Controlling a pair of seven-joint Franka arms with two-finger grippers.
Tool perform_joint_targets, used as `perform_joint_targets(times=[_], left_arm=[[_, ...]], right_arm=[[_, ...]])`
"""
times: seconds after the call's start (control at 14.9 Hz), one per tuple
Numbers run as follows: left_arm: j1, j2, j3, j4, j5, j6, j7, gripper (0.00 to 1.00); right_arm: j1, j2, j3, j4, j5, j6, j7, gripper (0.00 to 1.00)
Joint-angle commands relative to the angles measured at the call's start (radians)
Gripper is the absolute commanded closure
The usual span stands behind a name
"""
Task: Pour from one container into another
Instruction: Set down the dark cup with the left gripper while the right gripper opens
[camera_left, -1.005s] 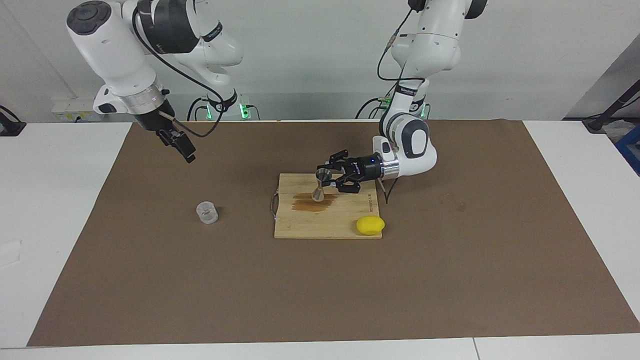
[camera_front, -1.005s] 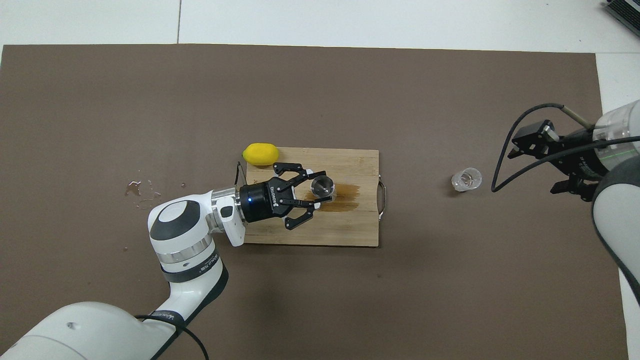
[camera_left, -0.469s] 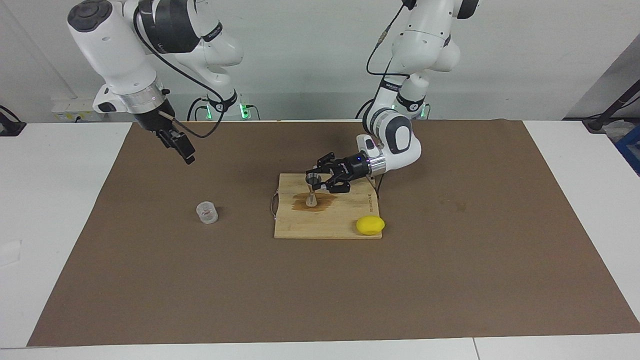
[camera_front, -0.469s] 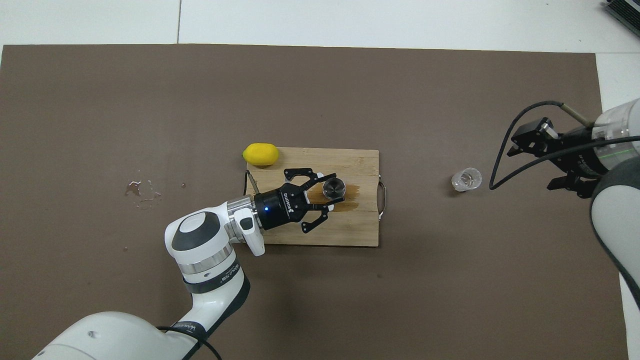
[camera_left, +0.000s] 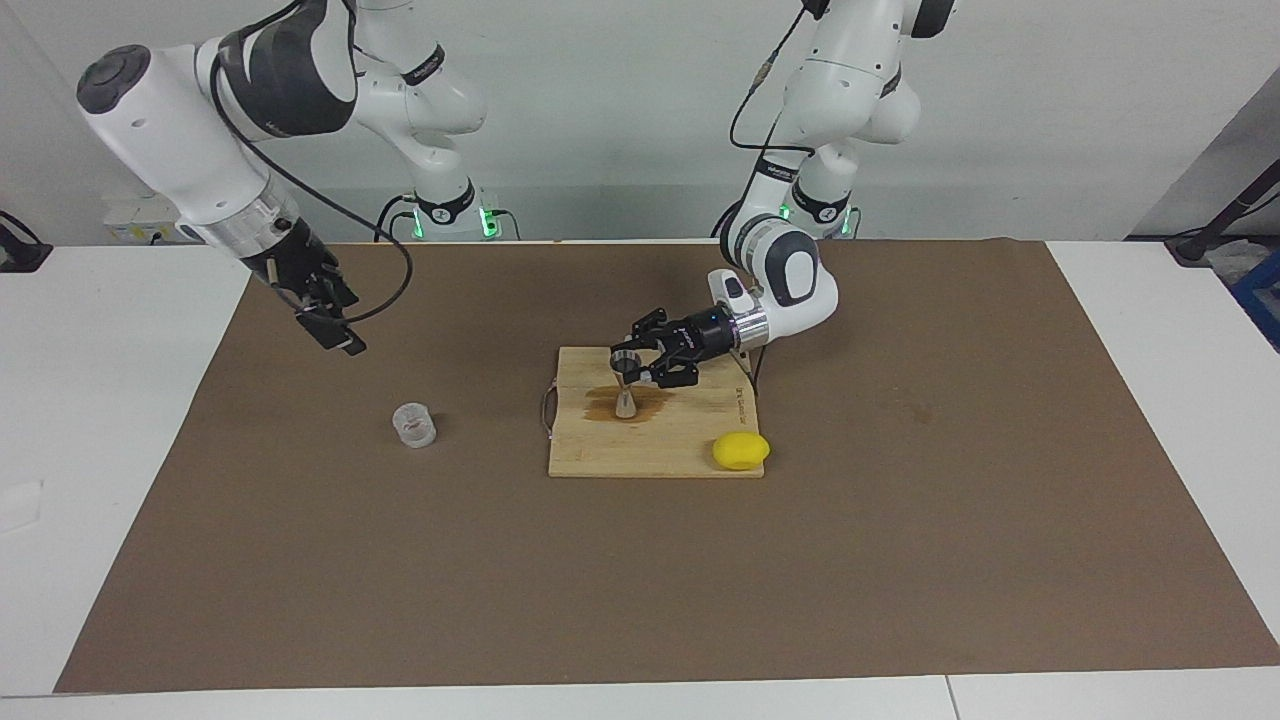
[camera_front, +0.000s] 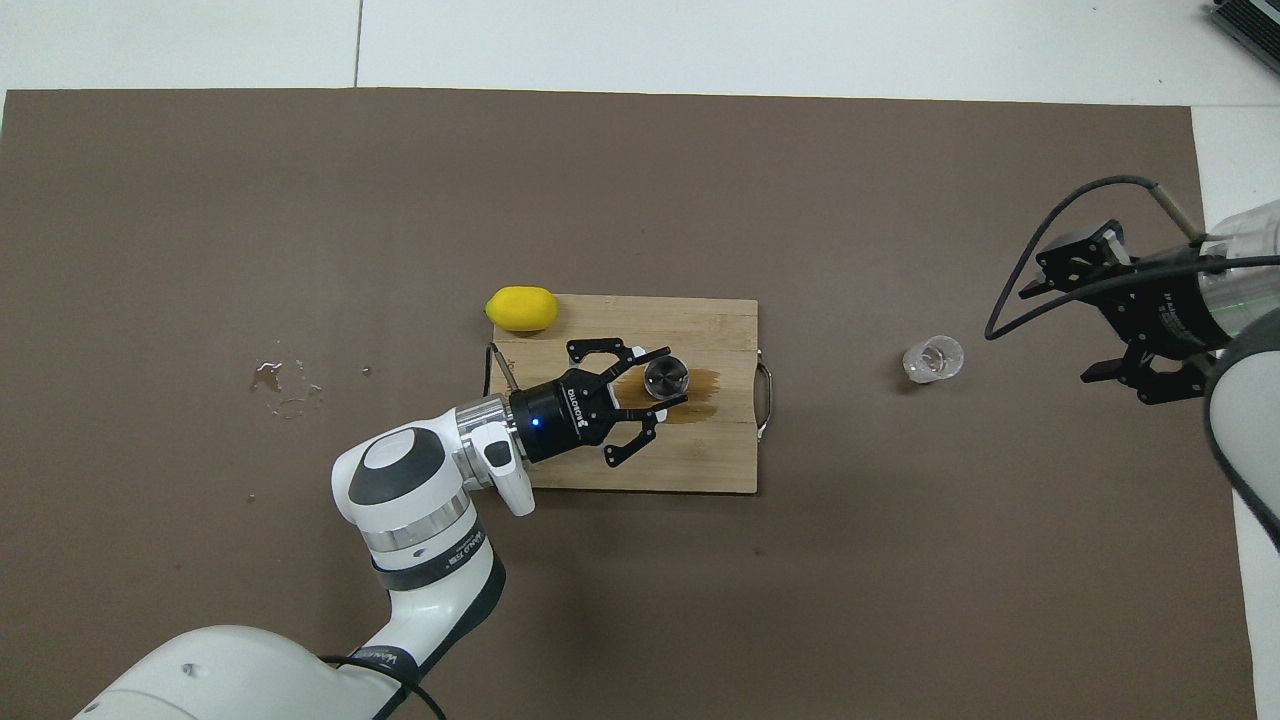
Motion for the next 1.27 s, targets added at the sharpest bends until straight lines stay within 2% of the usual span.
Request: perform_joint_targets(times=[0.0,0.2,0.47,0.54,0.6,1.0,1.21], left_arm=[[-0.036,-0.009,0.013,-0.014,-0.043,0.03,0.066,0.77],[-0.039,-0.004,0.013,-0.01,-0.043,0.061,0.063,0.77],[-0.05,0.004,0.013,-0.003,-0.043,0.077,0.06,0.76],[-0.05,0.004,0.013,-0.002,-0.045,0.078,0.06,0.54],[-0.05,0.005,0.014,0.0,-0.045,0.081,0.055,0.01],[-0.033,0.005,0.016,0.009,-0.045,0.078,0.05,0.0],[0.016,0.002,0.017,0.007,-0.04,0.064,0.044,0.0]], right_arm=[[-0.1,0.048,0.009,-0.037,0.142,0.027,0.026,0.03],[-0.175,0.15,0.009,-0.042,0.283,0.033,-0.014,0.01],[-0.2,0.194,0.009,-0.131,0.4,0.096,-0.086,0.0],[-0.196,0.199,0.009,-0.155,0.403,0.117,-0.092,0.0],[-0.198,0.219,0.009,-0.166,0.418,0.131,-0.115,0.0],[-0.203,0.381,0.011,-0.114,0.495,0.168,-0.275,0.0],[-0.192,0.391,0.011,-0.136,0.532,0.177,-0.304,0.0]])
